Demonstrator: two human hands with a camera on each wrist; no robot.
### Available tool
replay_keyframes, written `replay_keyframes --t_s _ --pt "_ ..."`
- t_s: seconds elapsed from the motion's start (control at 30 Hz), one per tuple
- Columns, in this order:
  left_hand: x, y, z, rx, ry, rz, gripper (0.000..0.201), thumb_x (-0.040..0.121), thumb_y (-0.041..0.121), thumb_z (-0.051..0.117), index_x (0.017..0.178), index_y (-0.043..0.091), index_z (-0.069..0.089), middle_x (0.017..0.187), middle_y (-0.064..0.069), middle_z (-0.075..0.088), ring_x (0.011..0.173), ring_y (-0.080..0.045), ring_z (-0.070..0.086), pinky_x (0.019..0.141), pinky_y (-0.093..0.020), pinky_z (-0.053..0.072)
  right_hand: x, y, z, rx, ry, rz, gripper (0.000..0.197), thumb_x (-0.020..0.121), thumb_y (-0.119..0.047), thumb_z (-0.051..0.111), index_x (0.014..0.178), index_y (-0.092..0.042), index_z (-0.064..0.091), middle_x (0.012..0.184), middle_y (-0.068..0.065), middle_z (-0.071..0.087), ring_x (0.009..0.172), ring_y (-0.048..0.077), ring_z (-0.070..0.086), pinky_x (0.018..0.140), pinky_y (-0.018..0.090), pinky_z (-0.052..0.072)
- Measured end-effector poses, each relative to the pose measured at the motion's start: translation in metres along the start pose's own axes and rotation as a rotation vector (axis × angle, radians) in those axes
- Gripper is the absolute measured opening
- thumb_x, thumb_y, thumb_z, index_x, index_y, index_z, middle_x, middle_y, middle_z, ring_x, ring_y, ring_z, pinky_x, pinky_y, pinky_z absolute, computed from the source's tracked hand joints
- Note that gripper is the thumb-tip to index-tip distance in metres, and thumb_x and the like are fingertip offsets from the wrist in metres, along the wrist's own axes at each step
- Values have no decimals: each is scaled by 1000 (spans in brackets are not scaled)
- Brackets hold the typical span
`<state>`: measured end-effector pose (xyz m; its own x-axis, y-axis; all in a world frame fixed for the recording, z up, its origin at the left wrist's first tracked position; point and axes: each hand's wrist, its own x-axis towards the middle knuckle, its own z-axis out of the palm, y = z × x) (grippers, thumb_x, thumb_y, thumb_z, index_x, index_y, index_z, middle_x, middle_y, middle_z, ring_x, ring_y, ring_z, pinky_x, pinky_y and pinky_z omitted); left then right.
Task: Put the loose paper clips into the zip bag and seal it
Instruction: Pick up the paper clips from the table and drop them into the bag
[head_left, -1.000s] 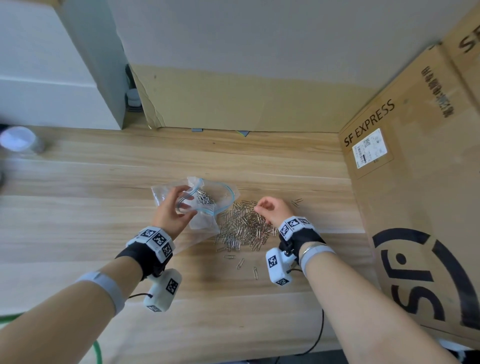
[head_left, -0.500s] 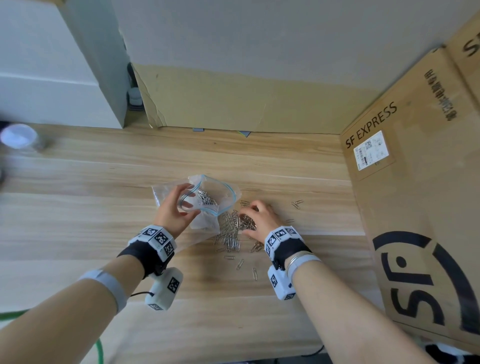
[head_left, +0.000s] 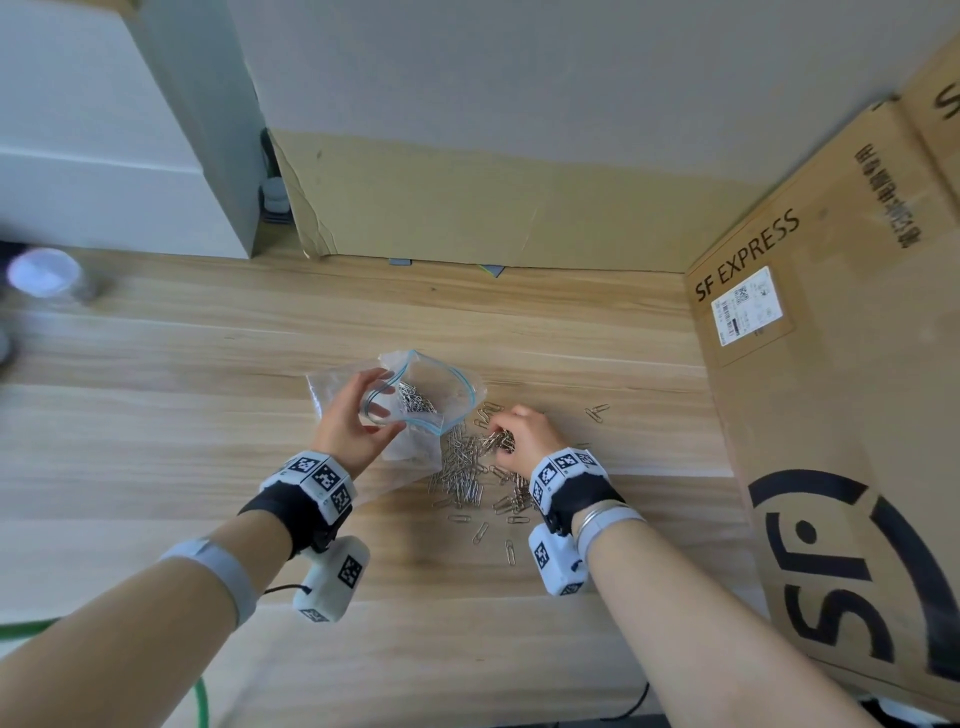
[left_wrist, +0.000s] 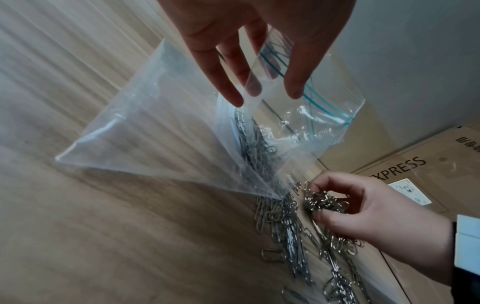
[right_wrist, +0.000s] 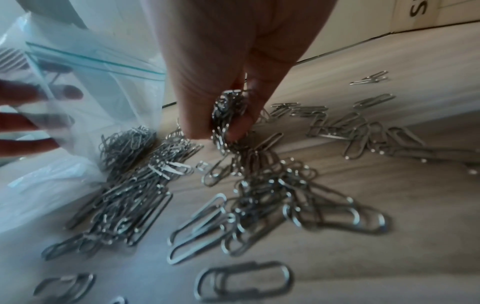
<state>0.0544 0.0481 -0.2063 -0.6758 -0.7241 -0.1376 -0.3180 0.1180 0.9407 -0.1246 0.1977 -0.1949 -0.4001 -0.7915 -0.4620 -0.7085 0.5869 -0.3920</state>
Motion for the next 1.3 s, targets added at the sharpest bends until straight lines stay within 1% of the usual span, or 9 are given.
replay_keyframes --t_s 0.17,0.27,0.37,0.47,0.73,0.97,1.03,1.17,1.3 --pt "0 3 0 22 1 7 58 71 1 71 118 22 45 104 0 53 78 -16 57 61 -9 51 -8 3 -20 3 48 -5 24 80 -12 61 103 -15 64 114 7 64 51 -2 34 68 27 46" --pt "2 5 1 19 -1 10 59 70 1 72 118 22 45 104 0 52 77 -16 56 59 -9 50 -11 -2 -37 0 64 -28 23 81 -13 61 104 -17 64 117 4 64 49 -3 36 59 19 47" --pt "3 4 2 36 -7 21 61 68 1 73 119 20 45 105 0 52 78 -15 56 61 -9 51 -12 -17 -59 75 113 -56 23 80 -10 61 102 -16 66 107 4 68 57 3 51 56 16 48" --pt "3 4 2 52 -11 25 62 68 2 74 120 20 44 106 0 52 79 -16 56 63 -11 53 -8 -39 -78 114 164 -119 21 79 -8 63 99 -15 67 100 5 69 78 15 61 76 29 55" --pt "2 7 5 56 -10 27 63 67 4 75 120 16 45 108 -1 51 80 -20 58 58 -19 54 15 -98 -74 -6 102 -320 22 78 -8 60 98 -14 66 99 7 66 72 15 49 77 31 50" --pt "0 9 3 76 19 31 63 66 5 76 120 13 45 108 0 52 76 -15 57 67 -23 48 25 -102 -57 27 40 -335 26 80 -13 65 106 -19 67 108 3 65 95 19 60 87 29 47" --pt "0 8 2 86 17 34 63 66 6 76 120 12 45 106 -1 54 74 -9 56 67 -20 47 23 -102 -58 97 32 -314 28 81 -17 66 108 -21 66 109 2 68 91 17 64 87 32 52" --pt "-1 7 0 91 10 34 58 67 5 75 118 13 47 106 -3 56 73 -8 56 72 -23 45 22 -86 -65 269 147 -179 21 90 -18 54 108 -20 65 100 5 70 75 16 68 64 29 59" --pt "-2 7 -7 121 23 45 53 70 3 72 116 11 48 106 -1 56 76 -13 57 70 -10 39 38 -44 -57 203 246 33 25 93 -11 45 106 -18 65 111 4 67 64 11 59 64 24 55"
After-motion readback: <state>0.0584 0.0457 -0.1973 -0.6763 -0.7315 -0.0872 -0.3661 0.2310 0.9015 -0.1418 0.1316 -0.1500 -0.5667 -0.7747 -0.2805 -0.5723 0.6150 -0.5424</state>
